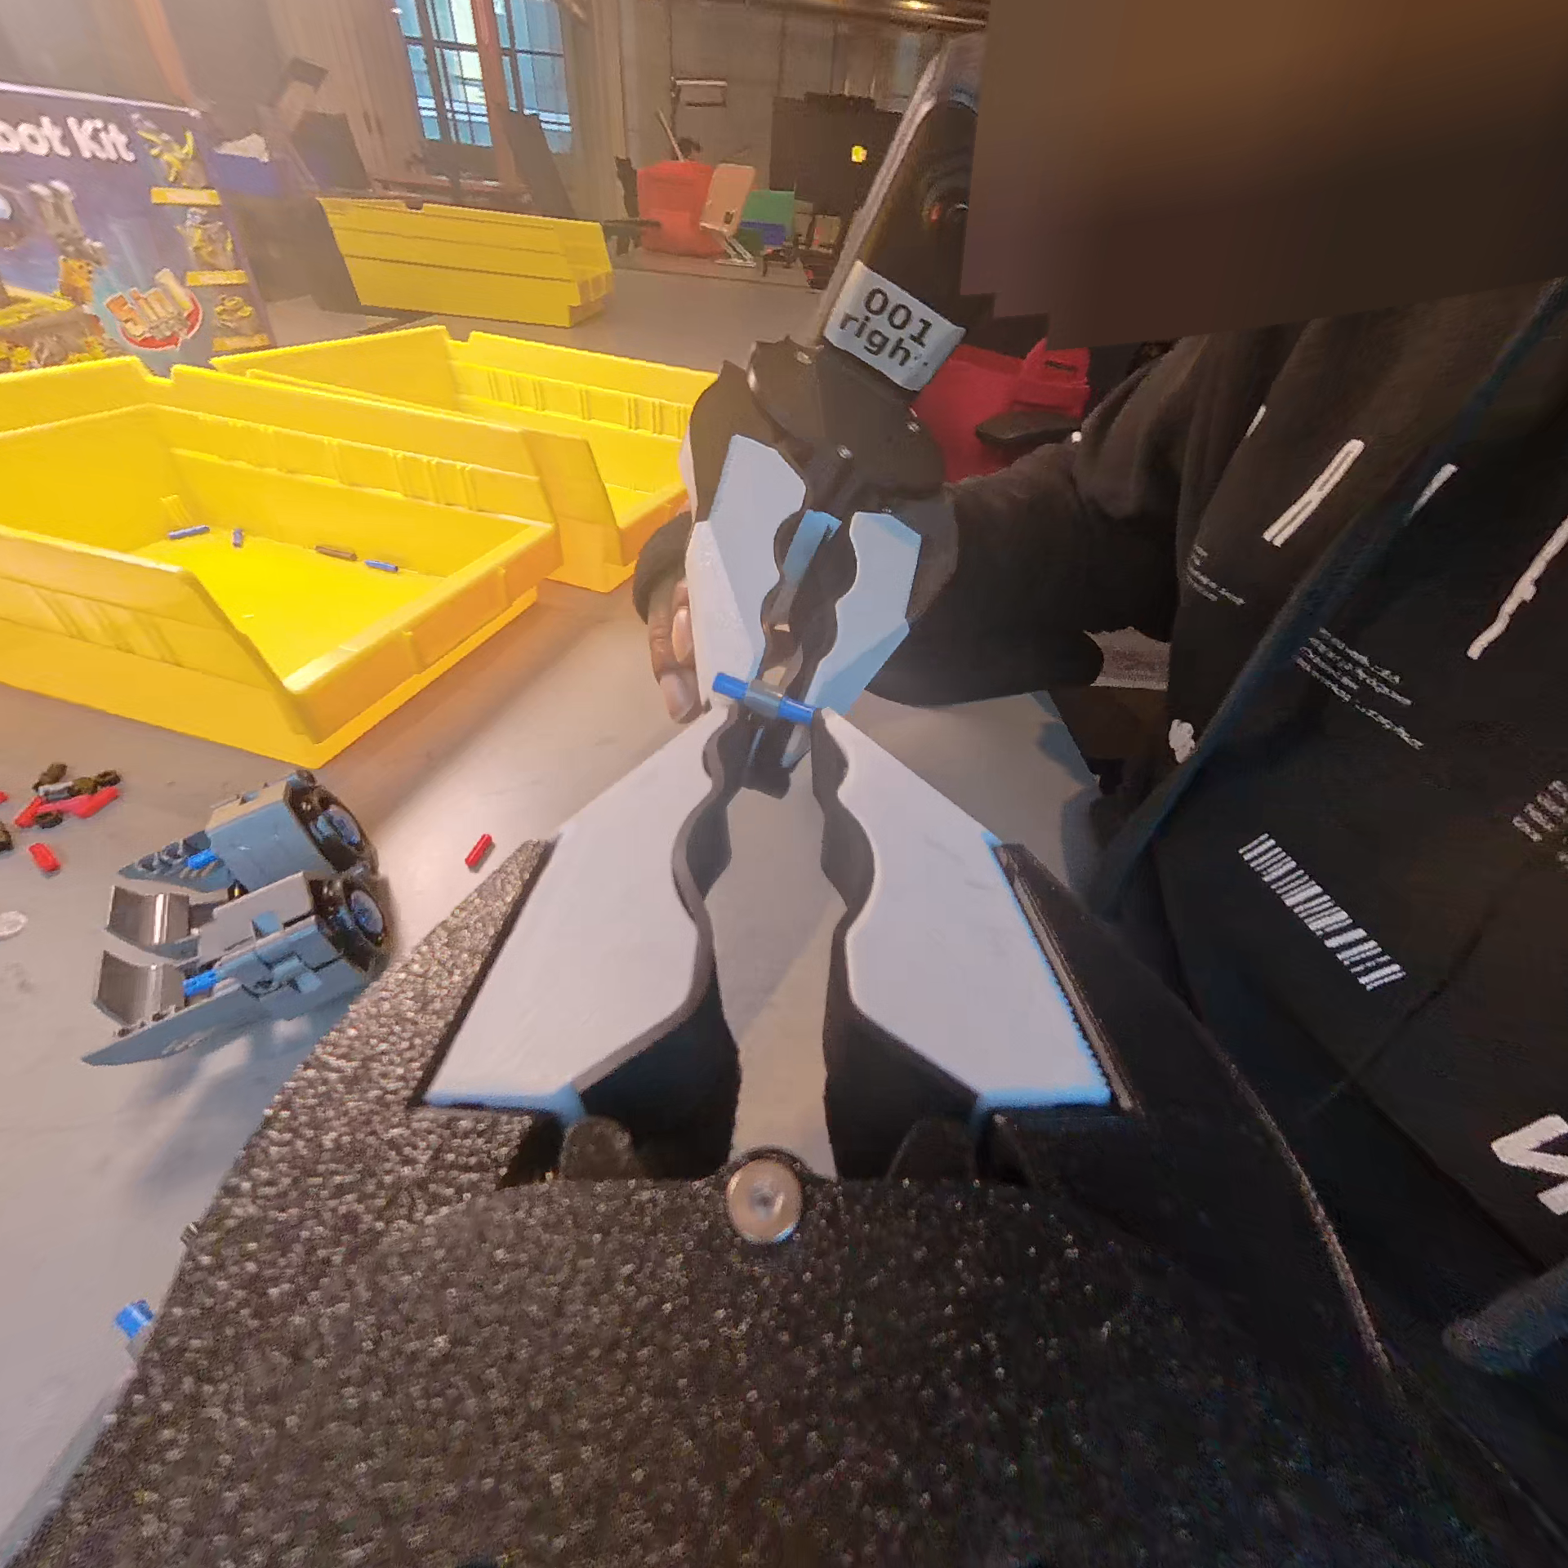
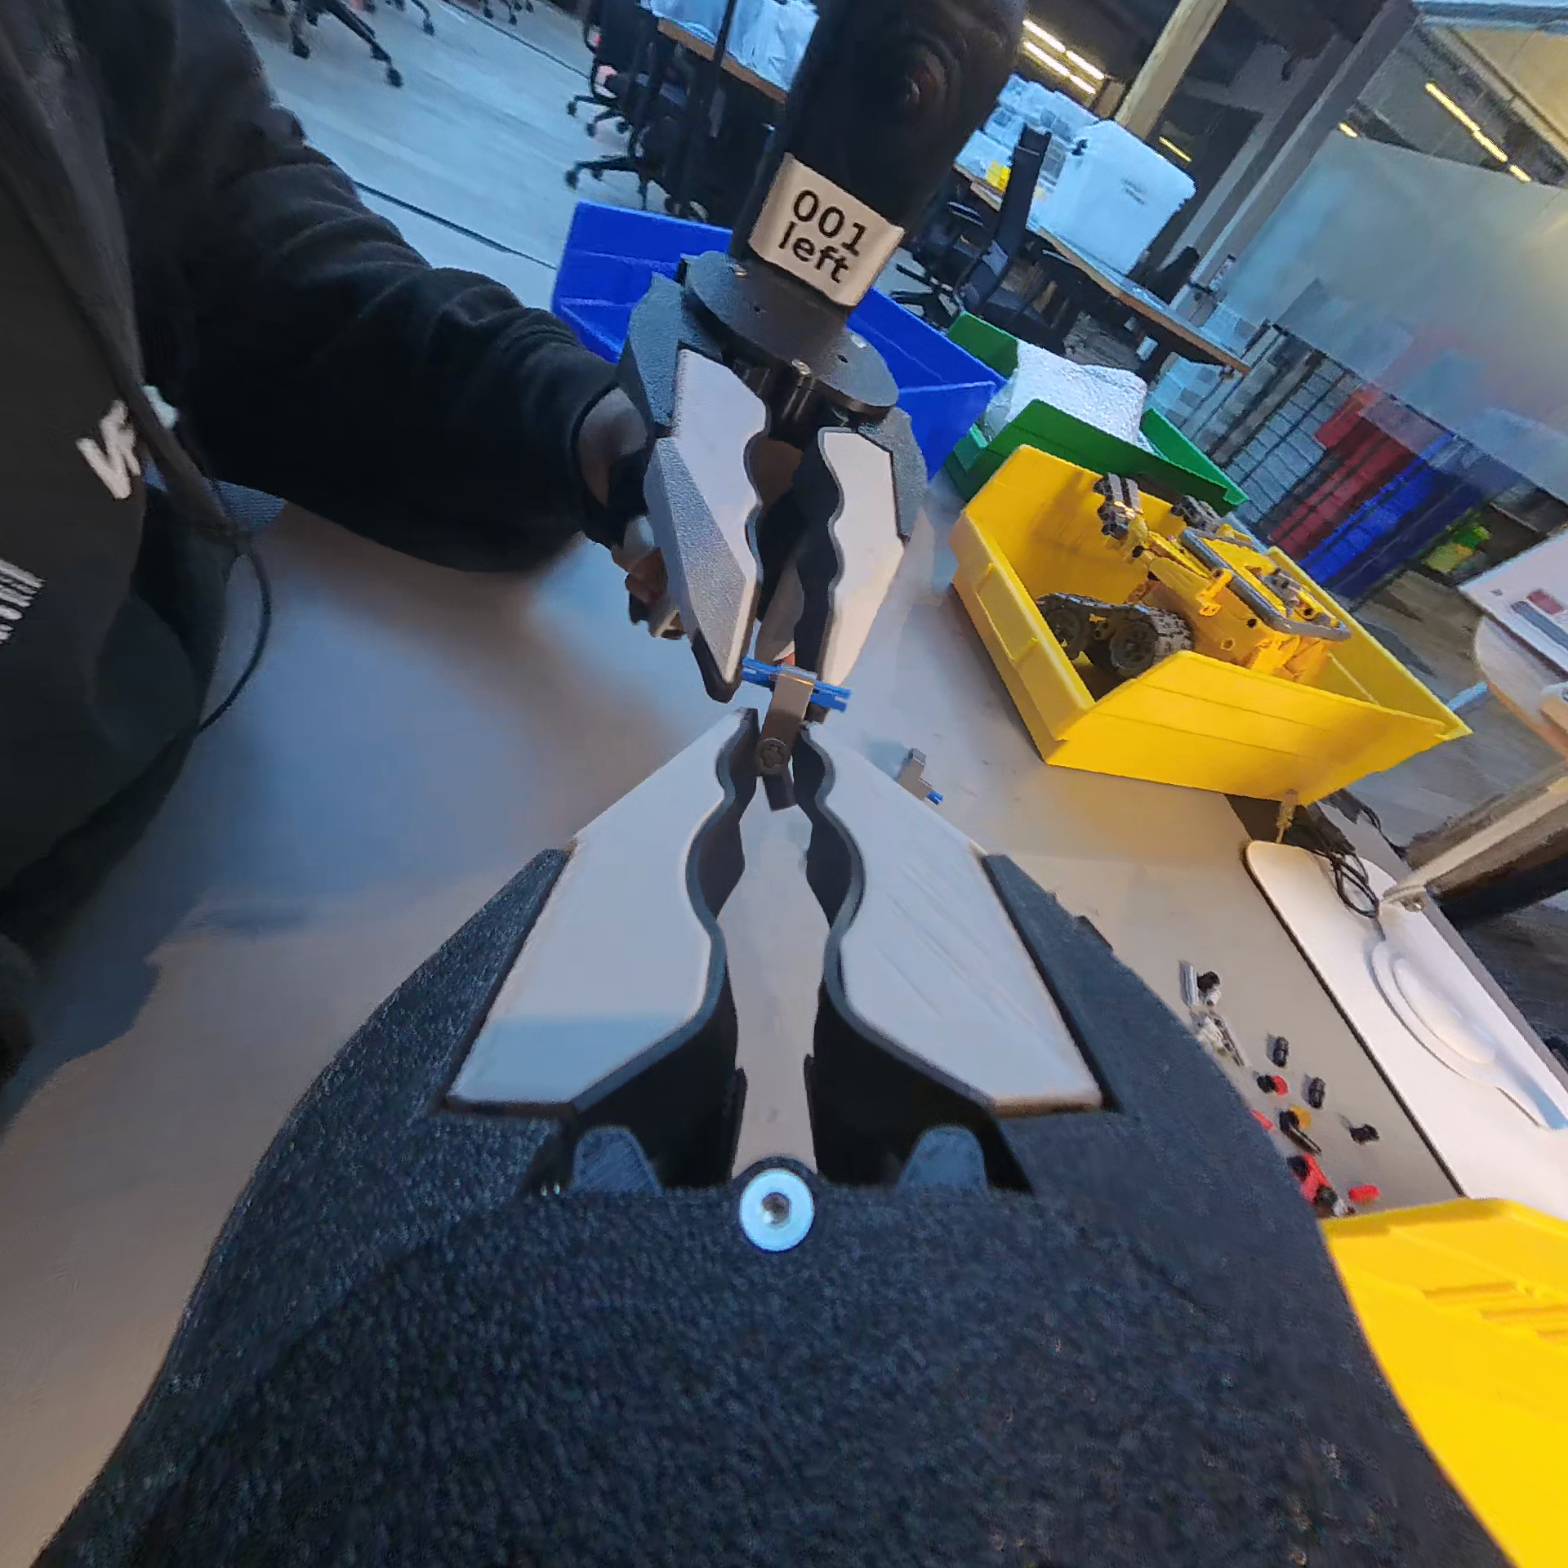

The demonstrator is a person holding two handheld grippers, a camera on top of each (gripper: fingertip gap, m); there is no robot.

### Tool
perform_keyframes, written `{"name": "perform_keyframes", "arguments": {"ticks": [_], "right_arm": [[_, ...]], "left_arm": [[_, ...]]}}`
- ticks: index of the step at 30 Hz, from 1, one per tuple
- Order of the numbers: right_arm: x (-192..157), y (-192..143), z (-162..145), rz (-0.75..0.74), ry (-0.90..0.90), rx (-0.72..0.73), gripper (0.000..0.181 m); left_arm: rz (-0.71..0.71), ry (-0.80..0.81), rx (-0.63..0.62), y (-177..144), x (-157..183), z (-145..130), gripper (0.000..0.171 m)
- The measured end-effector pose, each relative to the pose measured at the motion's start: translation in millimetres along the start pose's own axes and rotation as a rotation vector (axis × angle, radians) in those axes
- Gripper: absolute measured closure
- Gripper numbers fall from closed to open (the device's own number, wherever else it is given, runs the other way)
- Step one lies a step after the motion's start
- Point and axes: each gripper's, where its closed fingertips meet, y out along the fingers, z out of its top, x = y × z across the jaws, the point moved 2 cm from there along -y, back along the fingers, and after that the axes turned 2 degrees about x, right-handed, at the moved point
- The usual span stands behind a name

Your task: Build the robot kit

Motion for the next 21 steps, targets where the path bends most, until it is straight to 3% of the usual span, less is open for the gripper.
{"name": "perform_keyframes", "arguments": {"ticks": [6, 13, 16, 21], "right_arm": [[28, 2, -21, -0.215, -0.101, -0.127, 0.176], [35, 2, -20, -0.376, -0.315, -0.197, 0.177], [32, 3, -20, -0.371, -0.338, -0.193, 0.176], [21, 4, -28, -0.232, -0.245, -0.17, 0.171]], "left_arm": [[0.086, -0.155, 0.033, 1, -21, -7, 0.155], [0.125, -0.28, 0.084, 4, -31, -7, 0.167], [0.129, -0.232, 0.039, 2, -30, -9, 0.167], [0.162, -0.127, -0.04, -3, -32, -12, 0.168]]}}
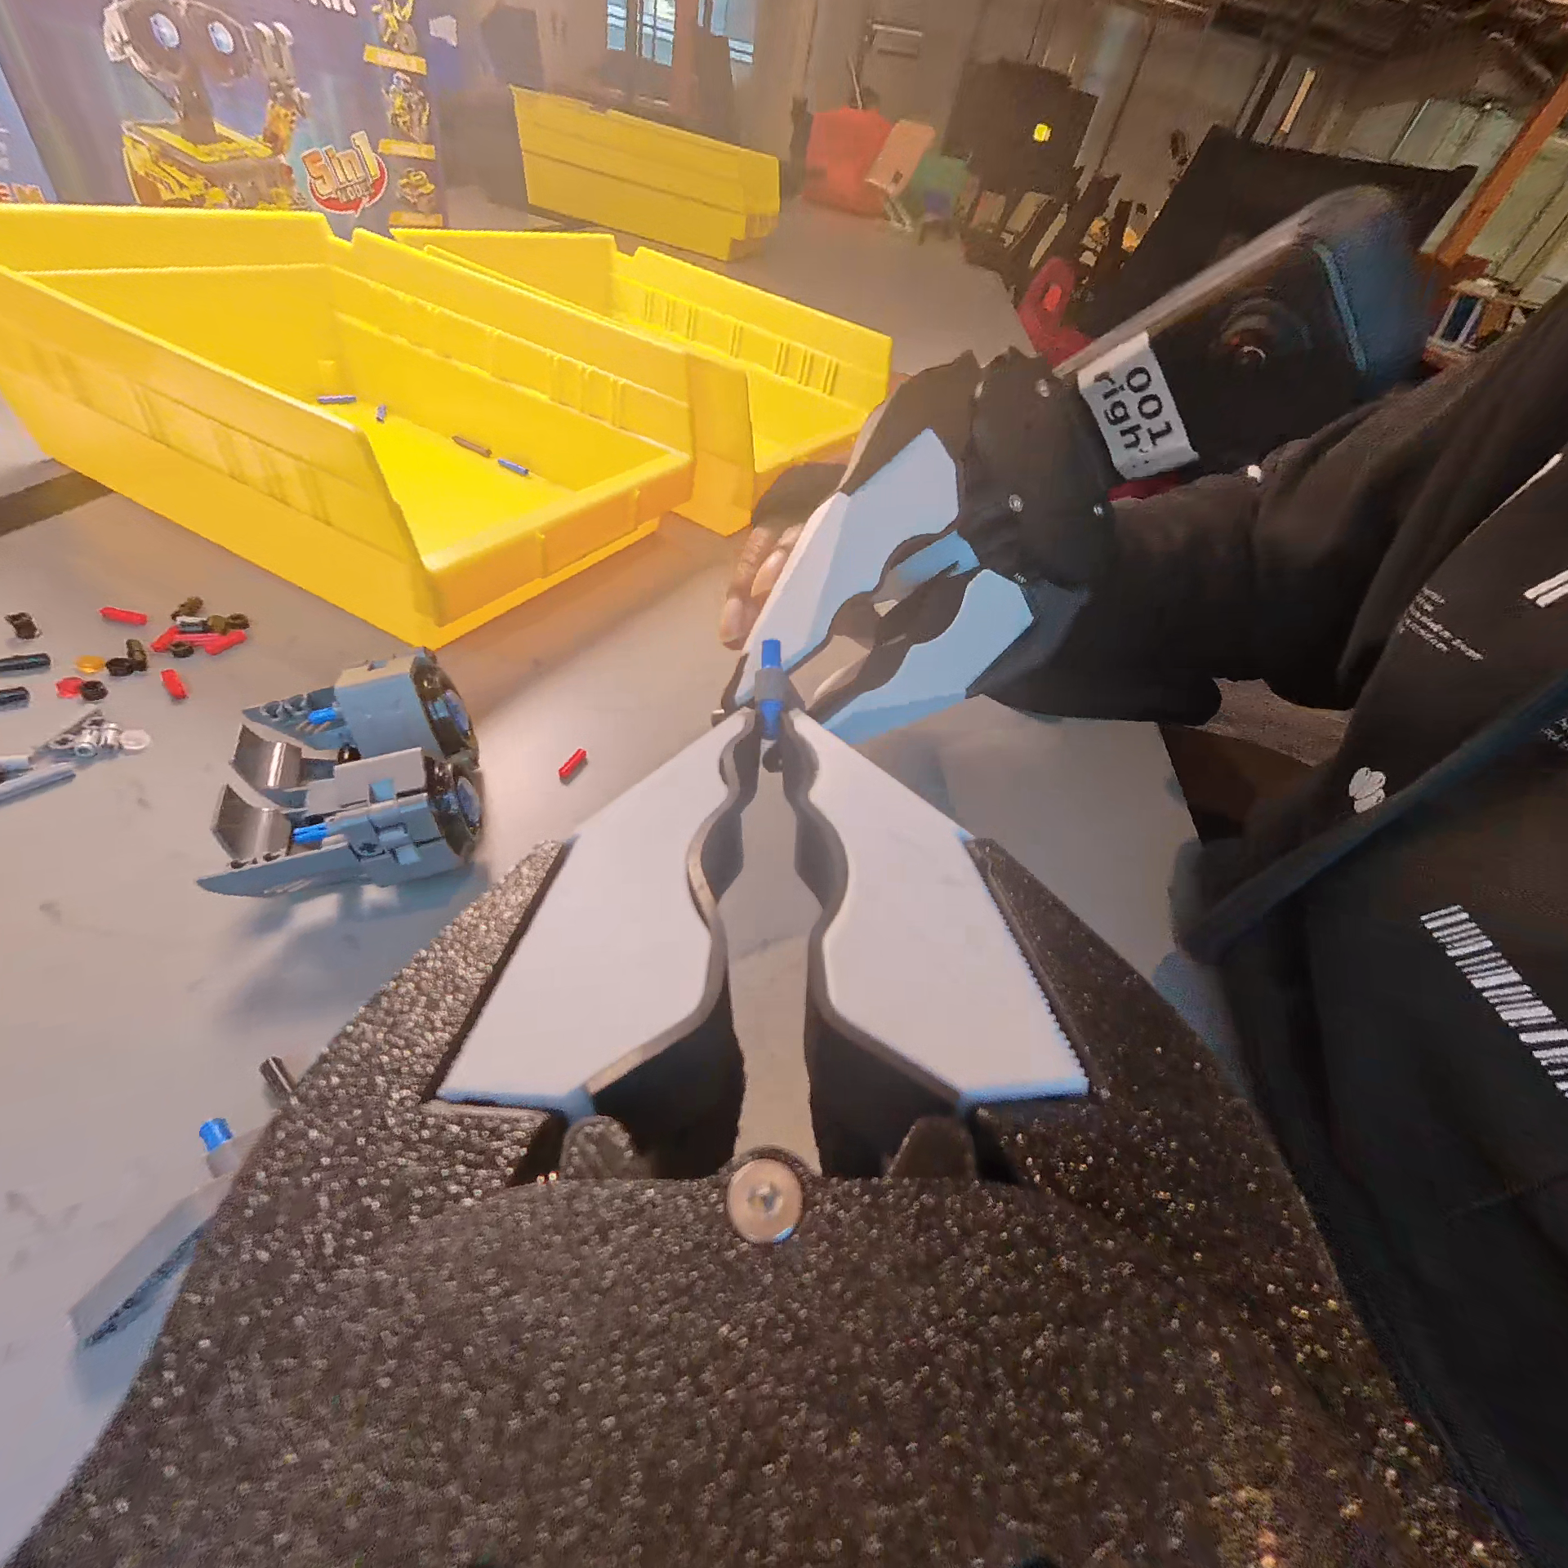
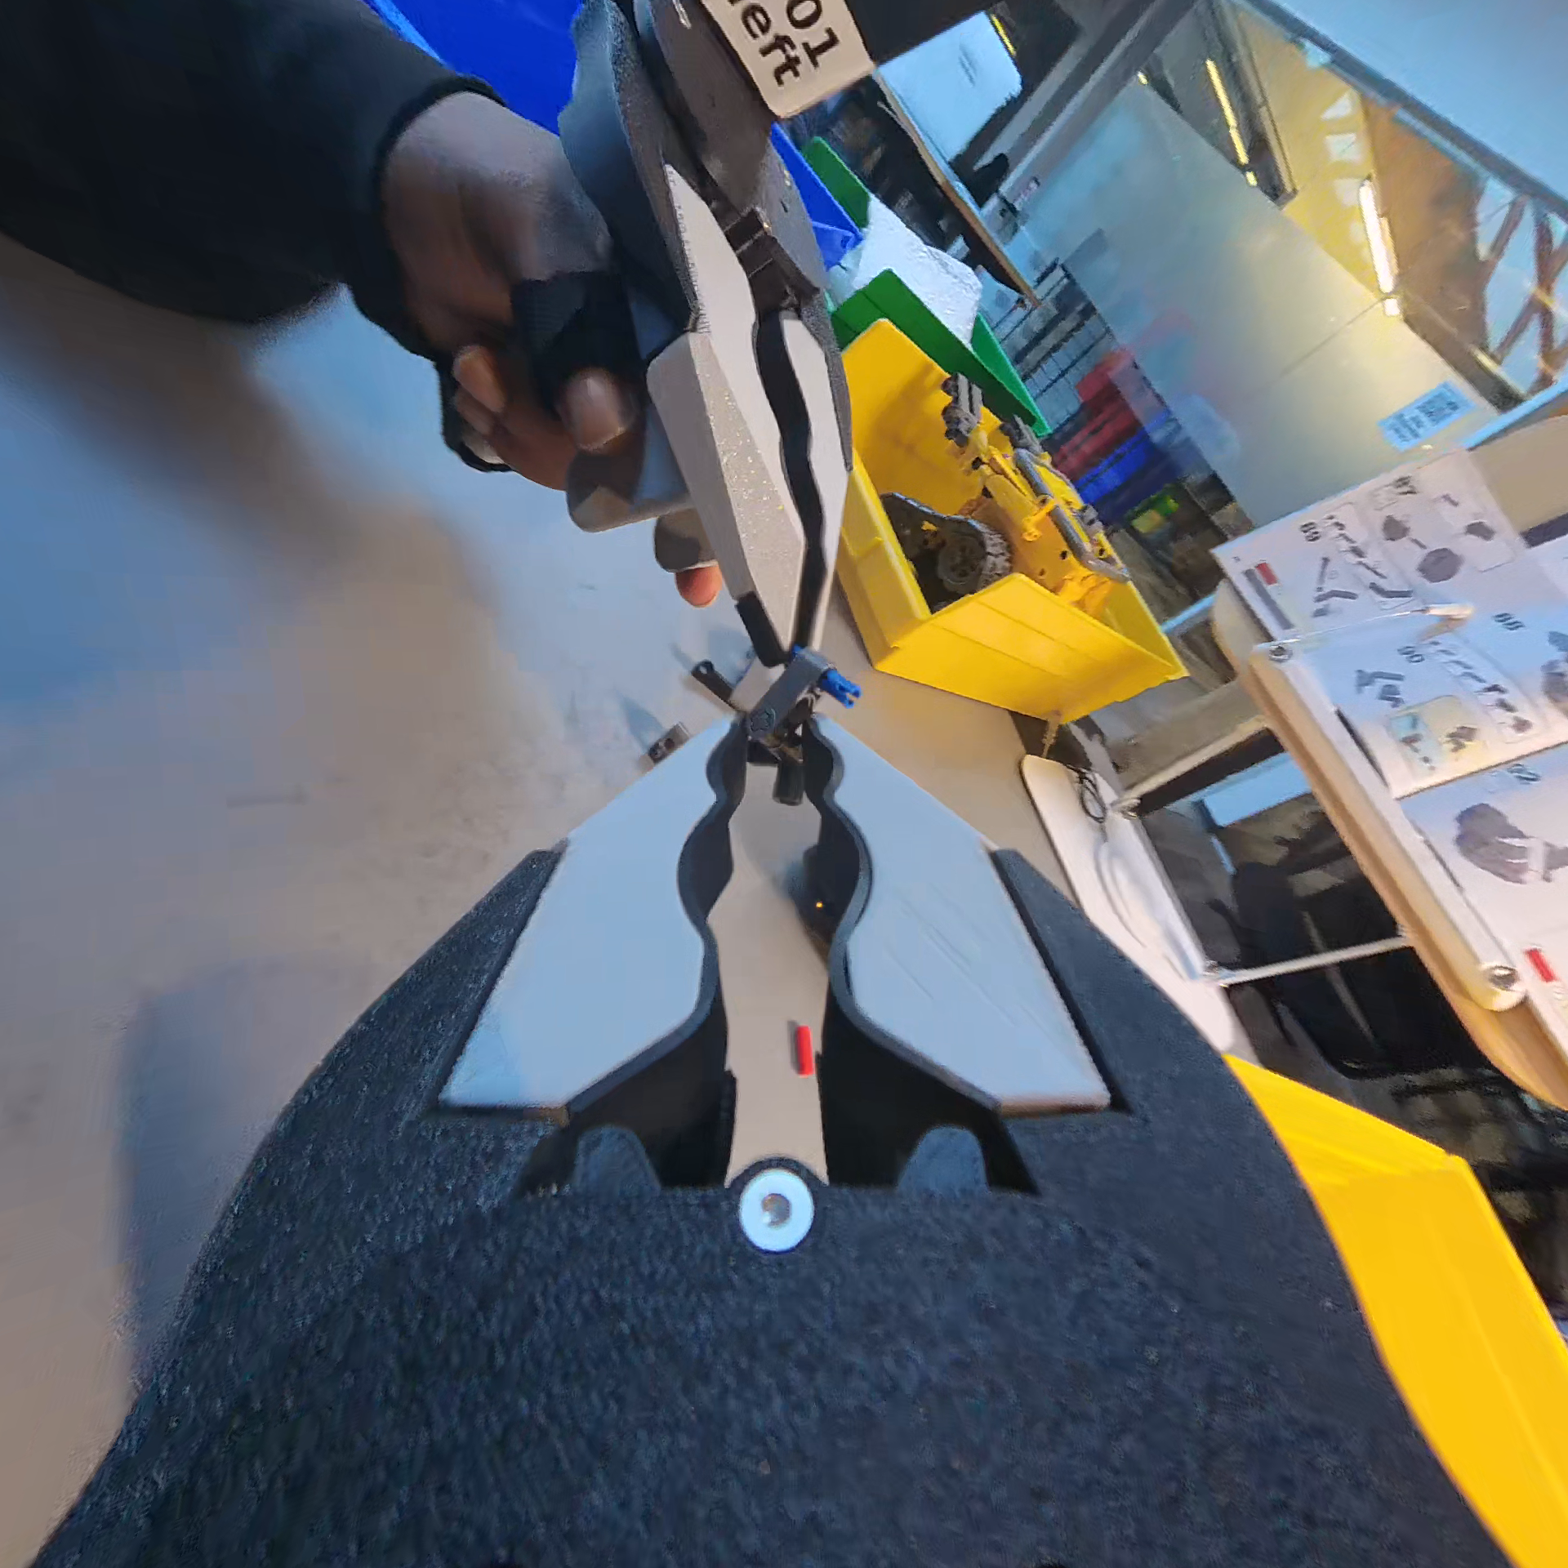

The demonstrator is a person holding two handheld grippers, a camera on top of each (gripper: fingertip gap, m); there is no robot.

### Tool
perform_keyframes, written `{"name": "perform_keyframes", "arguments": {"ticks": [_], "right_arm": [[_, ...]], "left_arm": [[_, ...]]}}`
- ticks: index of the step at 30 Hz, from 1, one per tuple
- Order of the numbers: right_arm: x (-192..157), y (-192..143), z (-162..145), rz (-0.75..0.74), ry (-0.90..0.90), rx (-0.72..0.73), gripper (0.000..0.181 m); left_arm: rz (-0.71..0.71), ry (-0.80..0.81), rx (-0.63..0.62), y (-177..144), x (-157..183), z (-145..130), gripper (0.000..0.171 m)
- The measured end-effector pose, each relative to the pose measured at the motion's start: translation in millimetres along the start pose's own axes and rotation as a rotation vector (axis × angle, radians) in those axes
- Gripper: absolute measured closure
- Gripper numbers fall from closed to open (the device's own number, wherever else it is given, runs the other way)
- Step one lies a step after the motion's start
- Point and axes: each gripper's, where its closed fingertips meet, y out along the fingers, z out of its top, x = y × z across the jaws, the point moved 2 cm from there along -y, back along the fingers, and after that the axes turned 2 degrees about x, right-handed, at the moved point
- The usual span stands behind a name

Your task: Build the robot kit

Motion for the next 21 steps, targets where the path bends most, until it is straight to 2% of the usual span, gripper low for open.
{"name": "perform_keyframes", "arguments": {"ticks": [6, 12, 17, 21], "right_arm": [[-11, -8, -4, 0.177, 0.186, 0.051, 0.168], [-25, -9, -13, 0.287, 0.224, 0.005, 0.156], [-22, -15, -16, 0.335, 0.304, 0.024, 0.157], [-20, -17, -13, 0.349, 0.357, 0.067, 0.156]], "left_arm": [[-0.016, 0.138, -0.109, 0, 6, -13, 0.168], [-0.023, 0.265, -0.246, 4, 12, -33, 0.168], [0.011, 0.289, -0.298, 4, 5, -42, 0.168], [-0.018, 0.281, -0.303, 7, 8, -46, 0.168]]}}
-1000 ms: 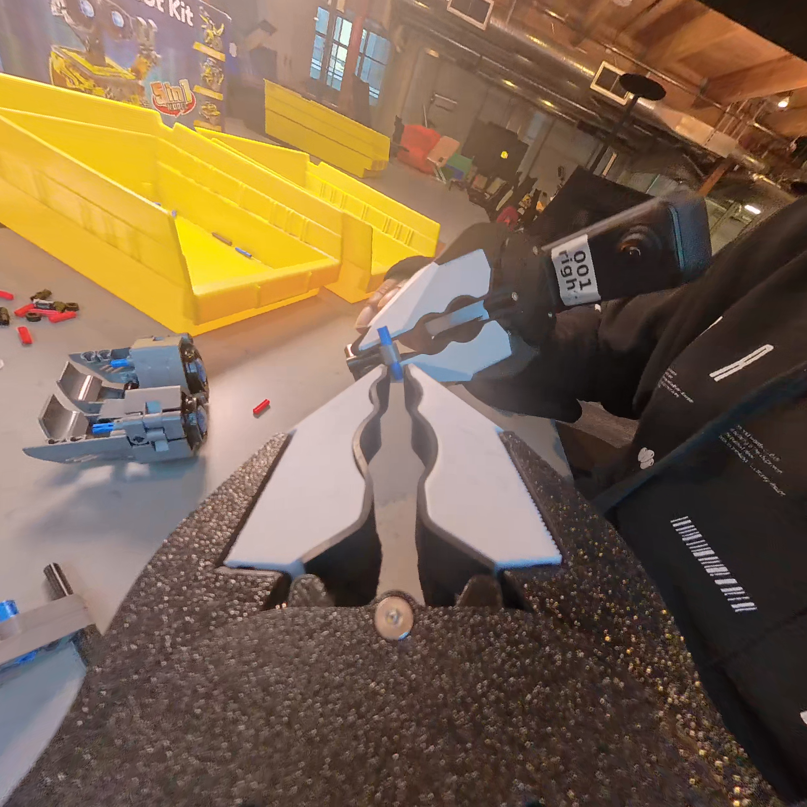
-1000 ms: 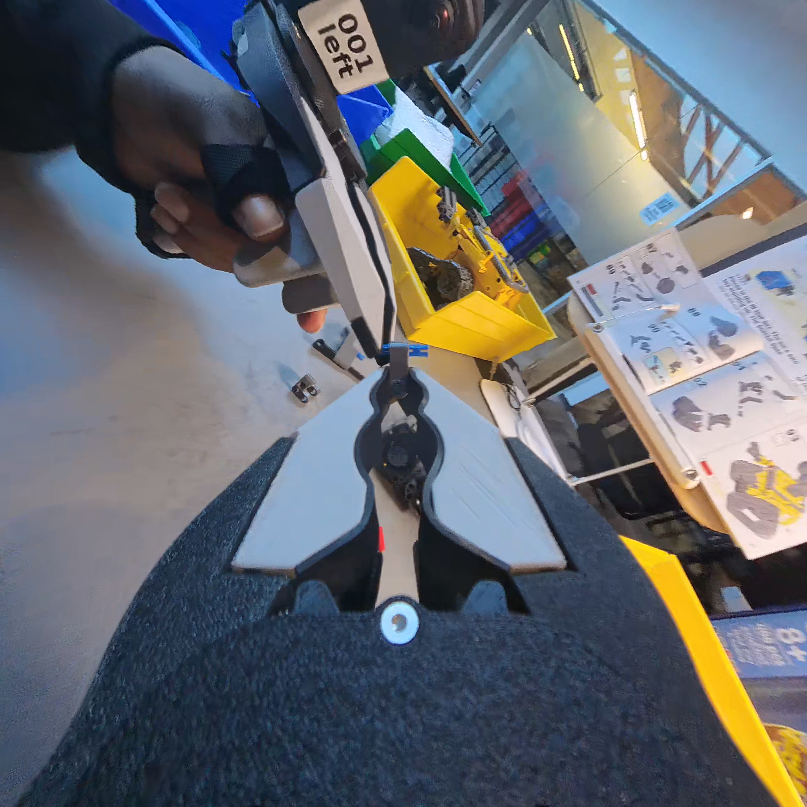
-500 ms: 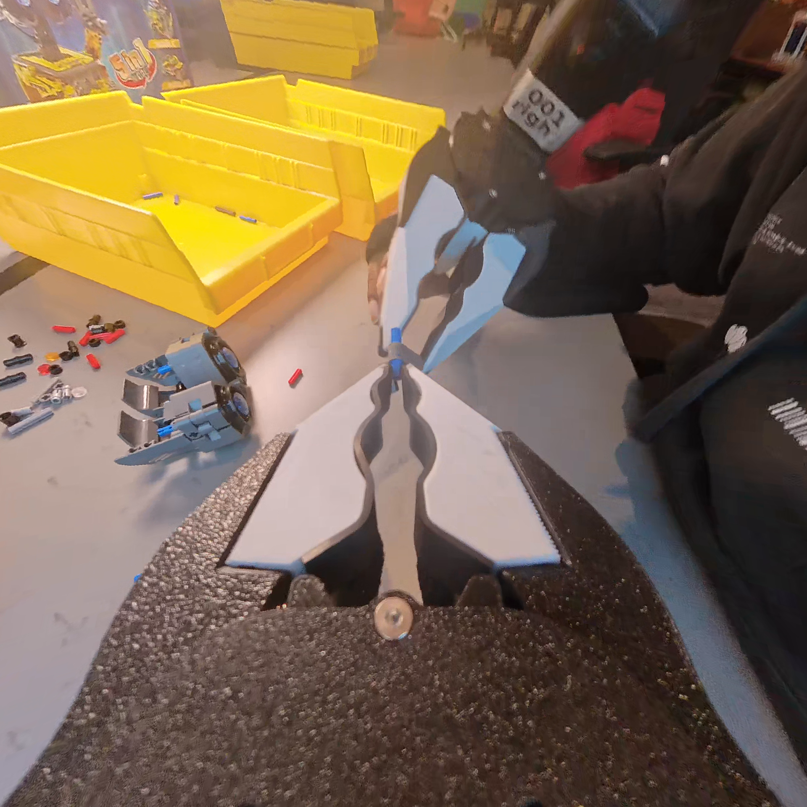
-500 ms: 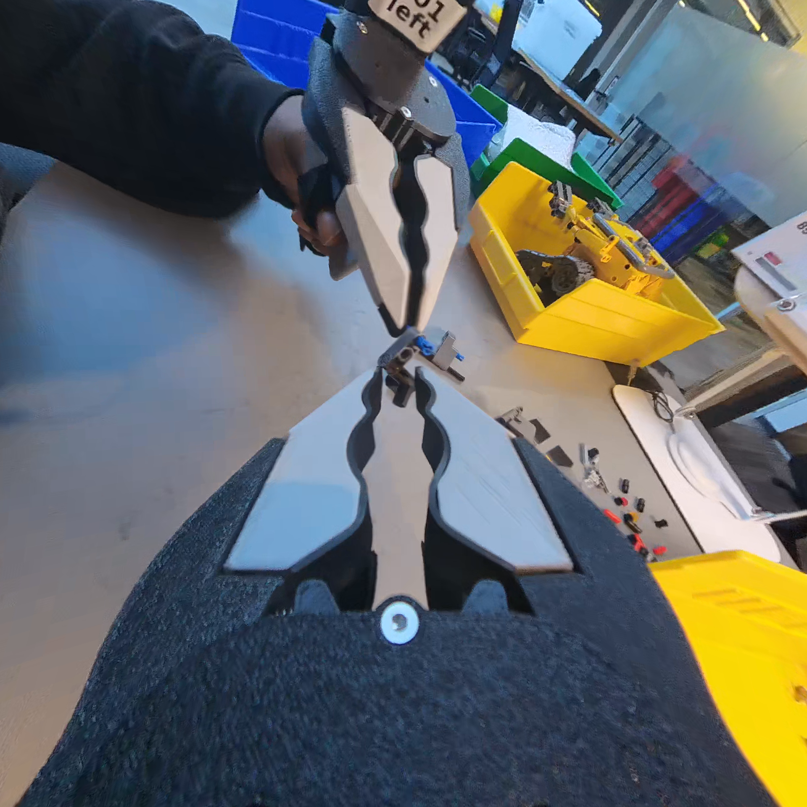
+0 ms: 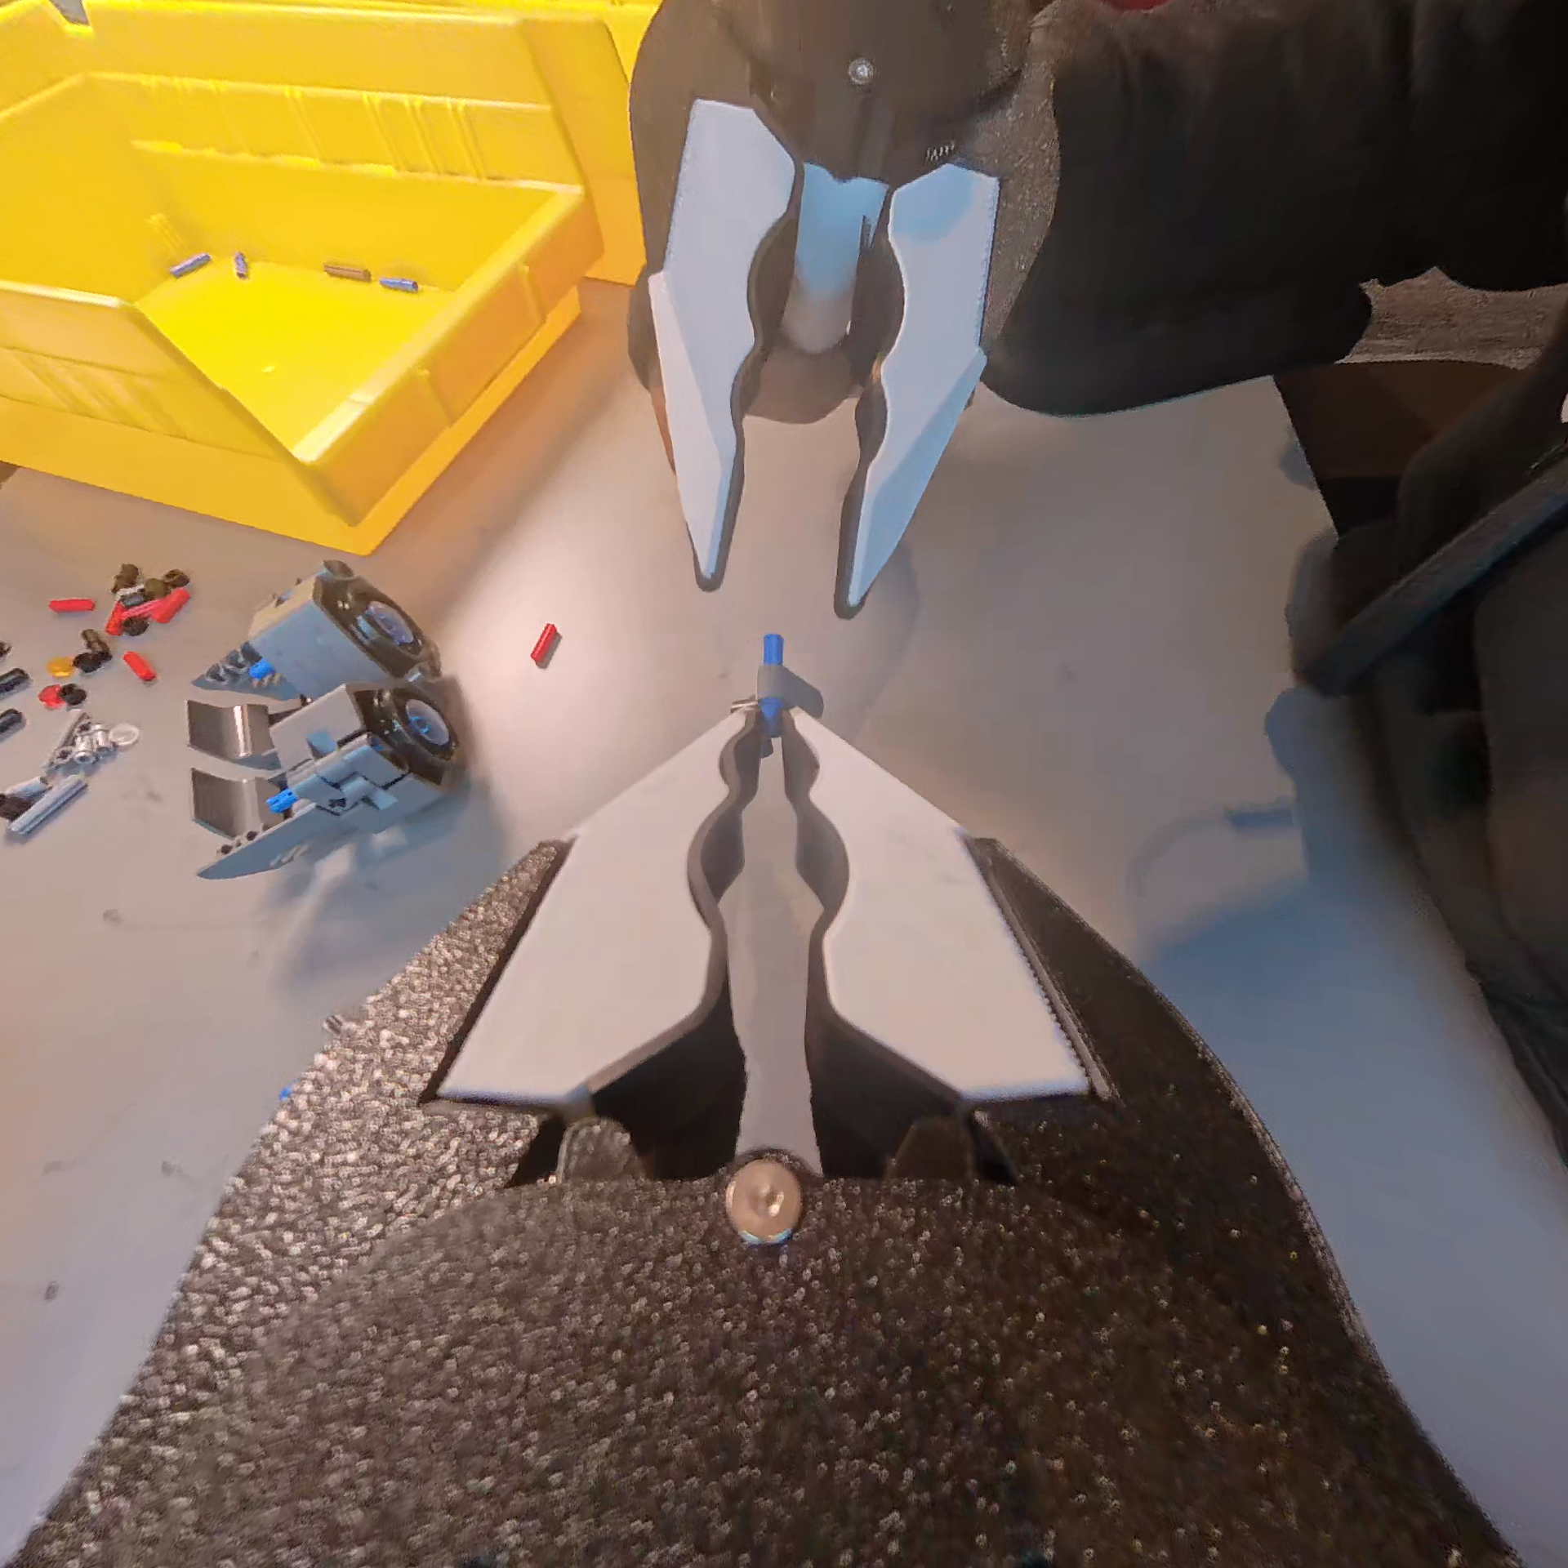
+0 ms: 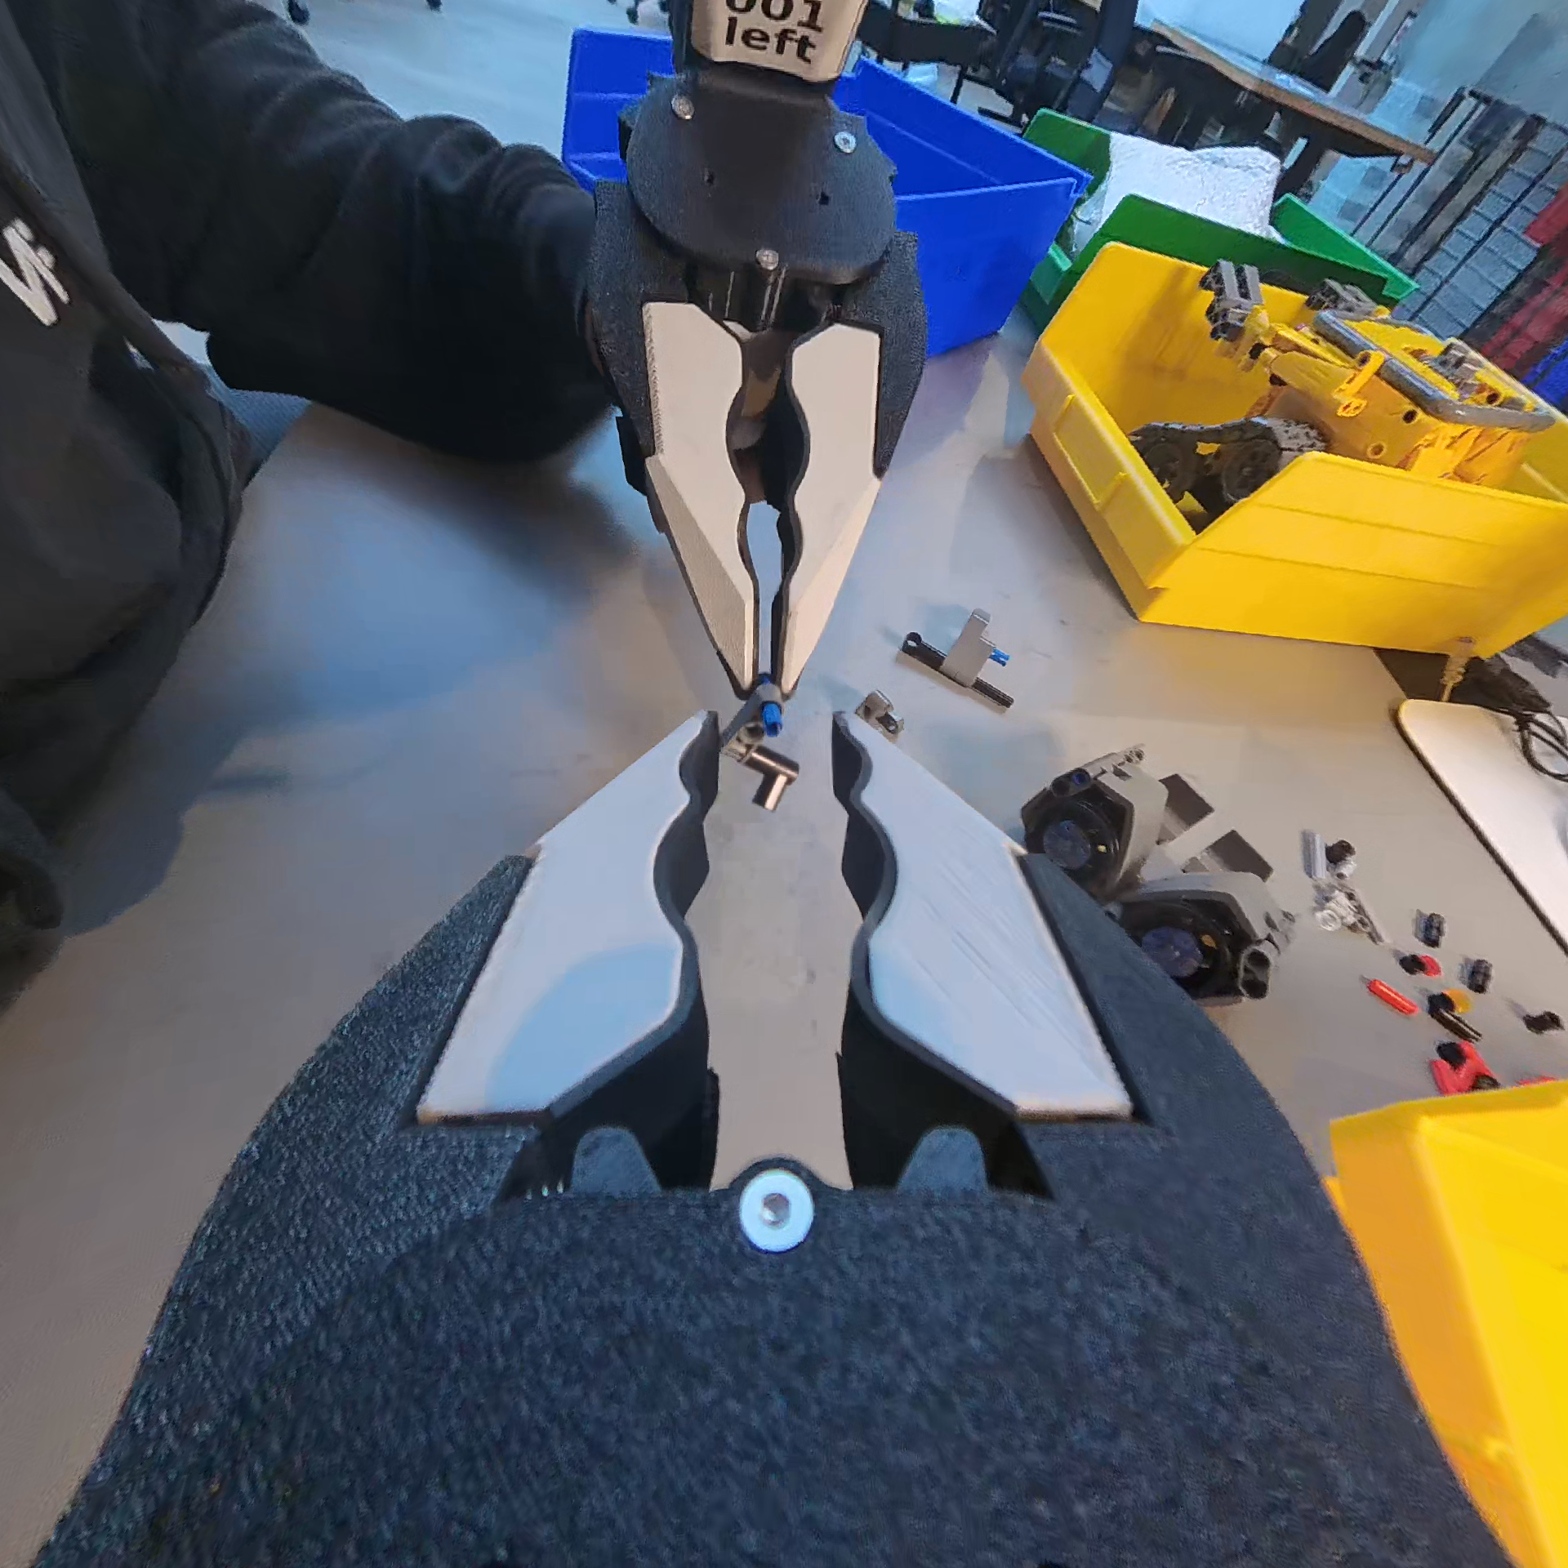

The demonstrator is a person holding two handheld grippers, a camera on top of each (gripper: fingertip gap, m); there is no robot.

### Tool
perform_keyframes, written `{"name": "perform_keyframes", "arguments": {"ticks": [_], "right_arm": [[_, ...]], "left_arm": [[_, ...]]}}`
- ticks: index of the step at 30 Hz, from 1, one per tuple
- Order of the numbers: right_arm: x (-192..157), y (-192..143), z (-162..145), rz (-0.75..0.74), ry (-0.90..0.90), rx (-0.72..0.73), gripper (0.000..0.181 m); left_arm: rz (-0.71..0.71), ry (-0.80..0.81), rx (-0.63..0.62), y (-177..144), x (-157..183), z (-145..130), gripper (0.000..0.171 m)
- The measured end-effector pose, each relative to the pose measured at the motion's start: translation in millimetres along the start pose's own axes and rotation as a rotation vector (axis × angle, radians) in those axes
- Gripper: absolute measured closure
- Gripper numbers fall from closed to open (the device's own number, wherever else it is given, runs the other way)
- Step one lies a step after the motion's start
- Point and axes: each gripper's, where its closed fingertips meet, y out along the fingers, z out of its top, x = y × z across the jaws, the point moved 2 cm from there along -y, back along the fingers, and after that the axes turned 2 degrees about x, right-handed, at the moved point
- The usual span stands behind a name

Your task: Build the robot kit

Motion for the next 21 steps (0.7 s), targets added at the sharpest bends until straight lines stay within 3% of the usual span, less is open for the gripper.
{"name": "perform_keyframes", "arguments": {"ticks": [9, 15, 21], "right_arm": [[-12, 13, -6, 0.063, 0.033, -0.011, 0.172], [11, 12, -8, -0.077, 0.054, 0.026, 0.175], [33, 6, -8, -0.22, 0.055, 0.05, 0.175]], "left_arm": [[-0.058, -0.026, 0.063, 2, 7, 5, 0.168], [0.068, -0.114, 0.106, -4, -20, 3, 0.168], [0.153, -0.245, 0.156, -19, -45, 2, 0.15]]}}
